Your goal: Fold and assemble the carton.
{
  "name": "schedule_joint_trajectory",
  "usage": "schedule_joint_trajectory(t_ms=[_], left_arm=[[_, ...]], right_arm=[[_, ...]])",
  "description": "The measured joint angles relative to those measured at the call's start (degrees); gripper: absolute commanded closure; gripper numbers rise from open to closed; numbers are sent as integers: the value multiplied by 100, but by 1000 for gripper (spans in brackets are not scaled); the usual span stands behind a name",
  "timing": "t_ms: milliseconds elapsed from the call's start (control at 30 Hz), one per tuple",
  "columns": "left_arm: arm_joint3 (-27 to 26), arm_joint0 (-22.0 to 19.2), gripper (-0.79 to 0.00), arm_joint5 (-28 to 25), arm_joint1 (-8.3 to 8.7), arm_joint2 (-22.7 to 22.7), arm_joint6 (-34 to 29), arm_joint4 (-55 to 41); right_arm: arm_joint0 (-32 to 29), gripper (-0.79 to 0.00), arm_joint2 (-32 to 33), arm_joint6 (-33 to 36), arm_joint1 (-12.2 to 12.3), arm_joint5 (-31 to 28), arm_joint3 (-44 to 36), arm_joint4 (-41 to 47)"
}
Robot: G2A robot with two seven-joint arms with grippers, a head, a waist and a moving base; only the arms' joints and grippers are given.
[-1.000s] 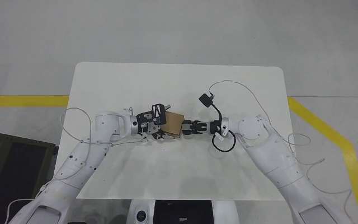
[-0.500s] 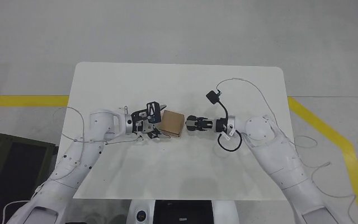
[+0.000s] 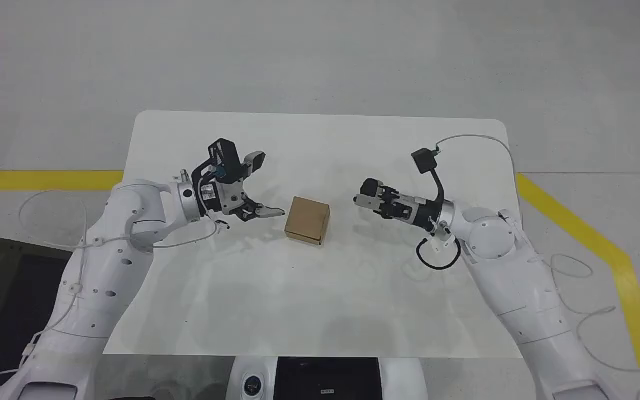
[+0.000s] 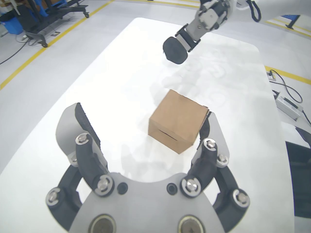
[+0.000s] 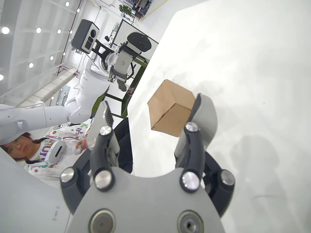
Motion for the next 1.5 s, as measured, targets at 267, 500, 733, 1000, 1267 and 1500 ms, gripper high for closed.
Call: schedule_joint_trajectory(t_ms=[267,500,733,1000,1267,1500], left_arm=[[412,-604,-785,764,-69,49,-169,42],[979,-1108,-785,743,-84,24,-222,138],[1357,-1541,-785,496,-66,-26,-476,100],[1537,-1770,-785,271,-8,-208,-497,52],[1575,-1826,-785,220,6,-247,-543,-53],[1575,-1826,-784,221,6,-246,-543,-53]], right_arm=[[-152,-785,736,-1497,80,-757,-389,-1909],[-589,-785,1412,-2584,153,-92,-1081,-3388],[-914,-785,1802,-3424,173,620,-1523,-4178],[-842,-785,1957,-3383,204,876,-1700,-4483],[-815,-785,1992,-3385,210,942,-1700,-4536],[-815,-785,1992,-3385,210,941,-1700,-4535]])
